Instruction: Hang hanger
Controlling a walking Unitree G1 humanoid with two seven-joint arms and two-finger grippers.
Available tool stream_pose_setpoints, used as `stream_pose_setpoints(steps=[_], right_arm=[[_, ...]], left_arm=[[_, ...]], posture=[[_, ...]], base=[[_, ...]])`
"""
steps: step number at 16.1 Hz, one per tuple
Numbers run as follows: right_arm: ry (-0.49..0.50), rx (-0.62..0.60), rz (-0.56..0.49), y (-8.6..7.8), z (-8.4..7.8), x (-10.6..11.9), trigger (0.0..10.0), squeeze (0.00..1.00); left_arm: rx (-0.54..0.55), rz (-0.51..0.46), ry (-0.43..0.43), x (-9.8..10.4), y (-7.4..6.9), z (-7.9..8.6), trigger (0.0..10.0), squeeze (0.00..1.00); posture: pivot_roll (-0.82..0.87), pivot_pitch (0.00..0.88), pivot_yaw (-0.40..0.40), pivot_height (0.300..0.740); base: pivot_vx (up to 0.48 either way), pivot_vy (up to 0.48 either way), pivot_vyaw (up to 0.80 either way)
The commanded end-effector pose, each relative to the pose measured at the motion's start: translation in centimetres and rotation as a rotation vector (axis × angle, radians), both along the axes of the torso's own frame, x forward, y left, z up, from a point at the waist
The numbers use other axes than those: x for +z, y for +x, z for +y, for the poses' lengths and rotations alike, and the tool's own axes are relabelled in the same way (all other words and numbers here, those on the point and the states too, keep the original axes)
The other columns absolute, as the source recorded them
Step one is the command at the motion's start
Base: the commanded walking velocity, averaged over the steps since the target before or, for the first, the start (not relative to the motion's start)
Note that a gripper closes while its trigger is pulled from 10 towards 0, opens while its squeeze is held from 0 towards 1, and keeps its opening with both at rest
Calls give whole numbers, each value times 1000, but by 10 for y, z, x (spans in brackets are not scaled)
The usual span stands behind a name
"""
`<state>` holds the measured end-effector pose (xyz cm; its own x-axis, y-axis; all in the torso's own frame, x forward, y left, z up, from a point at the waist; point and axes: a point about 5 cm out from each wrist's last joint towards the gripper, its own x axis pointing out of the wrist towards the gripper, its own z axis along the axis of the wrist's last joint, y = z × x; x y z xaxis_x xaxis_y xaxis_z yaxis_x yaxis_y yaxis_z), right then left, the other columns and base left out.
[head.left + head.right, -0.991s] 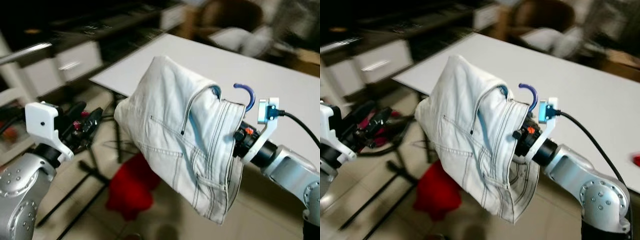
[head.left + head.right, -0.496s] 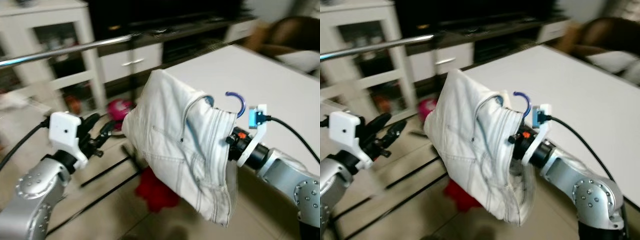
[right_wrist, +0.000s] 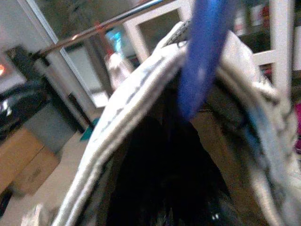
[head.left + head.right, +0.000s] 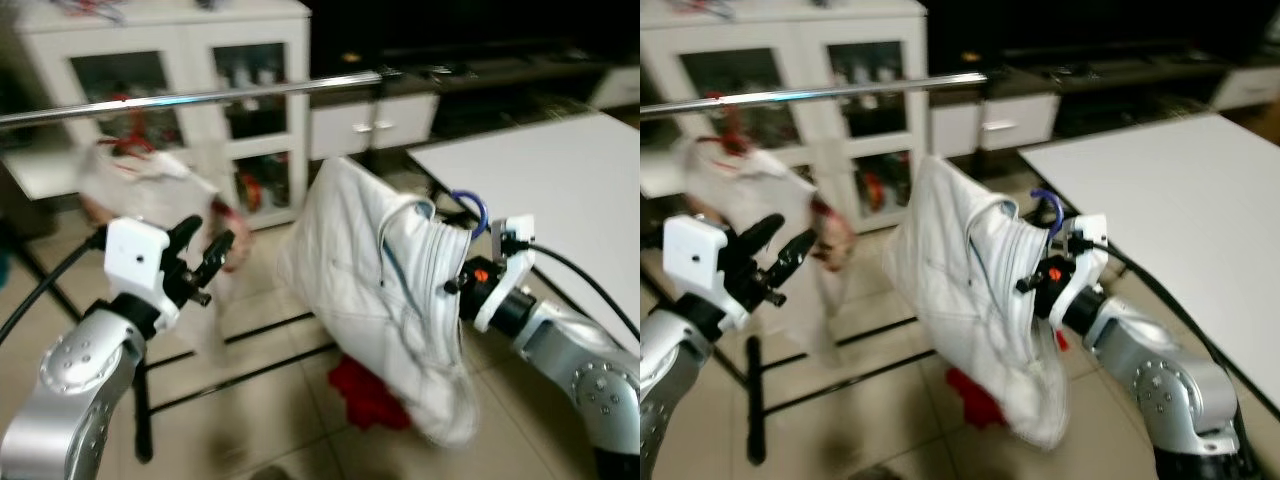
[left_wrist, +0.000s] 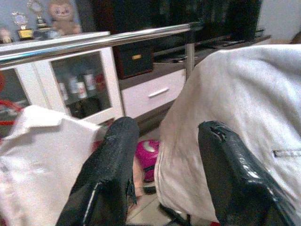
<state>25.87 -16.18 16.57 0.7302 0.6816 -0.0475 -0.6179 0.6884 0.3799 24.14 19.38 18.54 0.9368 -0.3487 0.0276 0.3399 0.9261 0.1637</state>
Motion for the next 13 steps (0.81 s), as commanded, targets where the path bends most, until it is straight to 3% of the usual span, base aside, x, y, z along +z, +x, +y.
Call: stream_pose_setpoints(steps=[1, 5, 9, 13], right_arm=[[7, 41, -88, 0, 0, 10, 10000, 0], [-10, 94, -123, 1, -3, 10, 10000, 0], [-140, 122, -99, 0, -10, 0, 10000, 0], [-203, 70, -71, 3, -14, -5, 10000, 0]], left_arm=[[-14, 0, 11, -2, 1, -2, 10000, 0], [-46, 11, 48, -5, 0, -4, 10000, 0], [-118, 57, 125, -12, -2, -9, 10000, 0], [-145, 77, 167, -18, -6, -13, 10000, 0]], posture=[[118, 0, -31, 740], [122, 0, -25, 740], [120, 0, -28, 740], [118, 0, -47, 740]], base=[[0, 0, 763], [0, 0, 763], [0, 0, 763], [0, 0, 763]])
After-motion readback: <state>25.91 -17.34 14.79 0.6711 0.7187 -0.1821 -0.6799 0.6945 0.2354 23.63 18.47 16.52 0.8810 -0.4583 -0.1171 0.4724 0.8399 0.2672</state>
